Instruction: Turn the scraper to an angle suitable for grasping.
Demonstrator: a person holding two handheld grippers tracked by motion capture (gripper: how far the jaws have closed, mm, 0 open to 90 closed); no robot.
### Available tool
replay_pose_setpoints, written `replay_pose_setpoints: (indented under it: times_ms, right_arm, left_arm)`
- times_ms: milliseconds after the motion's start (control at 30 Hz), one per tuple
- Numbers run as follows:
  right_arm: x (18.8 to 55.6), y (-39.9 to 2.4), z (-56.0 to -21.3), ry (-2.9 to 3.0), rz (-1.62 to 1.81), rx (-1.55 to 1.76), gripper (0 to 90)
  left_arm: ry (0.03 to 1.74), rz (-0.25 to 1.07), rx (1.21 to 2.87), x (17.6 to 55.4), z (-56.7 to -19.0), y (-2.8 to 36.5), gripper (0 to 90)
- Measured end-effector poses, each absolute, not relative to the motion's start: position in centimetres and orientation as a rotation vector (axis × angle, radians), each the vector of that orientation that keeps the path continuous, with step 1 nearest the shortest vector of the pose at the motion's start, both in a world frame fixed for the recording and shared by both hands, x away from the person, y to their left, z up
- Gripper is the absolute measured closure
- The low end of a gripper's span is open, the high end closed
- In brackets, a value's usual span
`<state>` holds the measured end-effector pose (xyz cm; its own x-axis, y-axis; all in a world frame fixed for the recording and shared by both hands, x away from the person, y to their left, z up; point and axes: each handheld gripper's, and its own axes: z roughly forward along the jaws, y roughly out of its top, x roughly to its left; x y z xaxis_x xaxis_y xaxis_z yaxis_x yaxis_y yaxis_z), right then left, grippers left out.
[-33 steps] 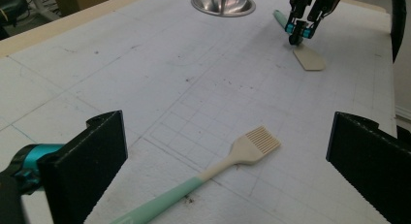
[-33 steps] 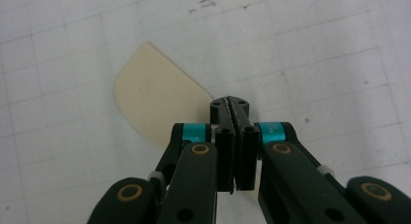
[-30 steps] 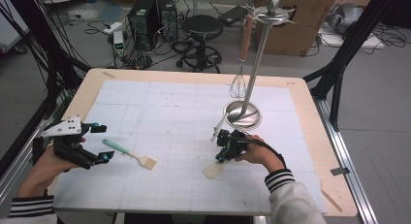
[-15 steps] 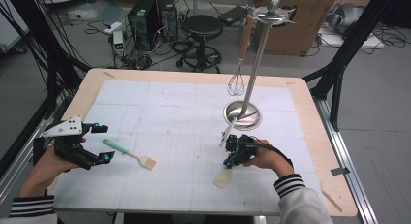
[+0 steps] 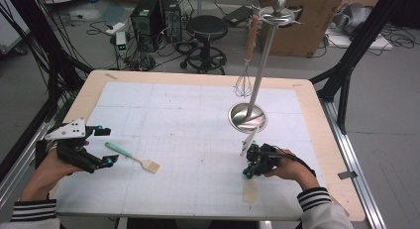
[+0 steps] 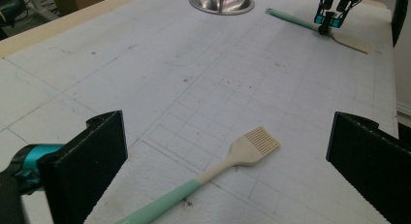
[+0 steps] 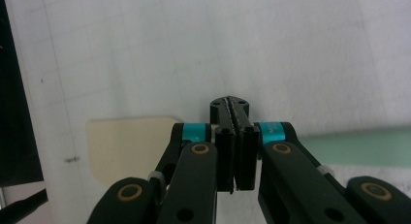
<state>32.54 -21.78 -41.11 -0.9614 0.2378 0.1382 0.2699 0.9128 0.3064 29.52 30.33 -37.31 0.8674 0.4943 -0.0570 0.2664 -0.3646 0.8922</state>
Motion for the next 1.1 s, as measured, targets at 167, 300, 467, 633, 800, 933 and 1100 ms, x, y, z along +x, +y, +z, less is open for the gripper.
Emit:
replay_pose_setpoints:
  times_ms: [167,300,467,633,800,933,1100]
  right_arm:
    - [32.2,-23.3,-41.1,-2.982,-0.486,-0.426,88.9]
    - [32.0,-24.5,-41.0,-2.986,-0.460,-0.452,88.9]
    - [31.9,-25.2,-40.8,-2.995,-0.474,-0.464,88.9]
    - [32.0,-25.4,-39.6,-2.986,-0.554,-0.491,88.9]
    - [32.4,-25.9,-37.9,-2.989,-0.674,-0.515,88.9]
    - [32.7,-26.5,-36.4,-2.991,-0.745,-0.546,88.9]
    - [33.2,-27.5,-34.2,-2.989,-0.884,-0.600,88.9]
  left_arm:
    - [0.559,0.267,1.971,29.5,-37.3,30.3,1.6]
    - [0.560,0.267,1.969,29.5,-37.3,30.3,1.7]
    - [0.561,0.267,1.970,29.6,-37.3,30.3,1.7]
    - [0.563,0.267,1.973,29.6,-37.4,30.2,1.7]
    - [0.560,0.266,1.976,29.6,-37.4,30.2,1.6]
    - [0.562,0.268,1.972,29.6,-37.4,30.3,1.7]
    - [0.561,0.269,1.972,29.6,-37.4,30.3,1.7]
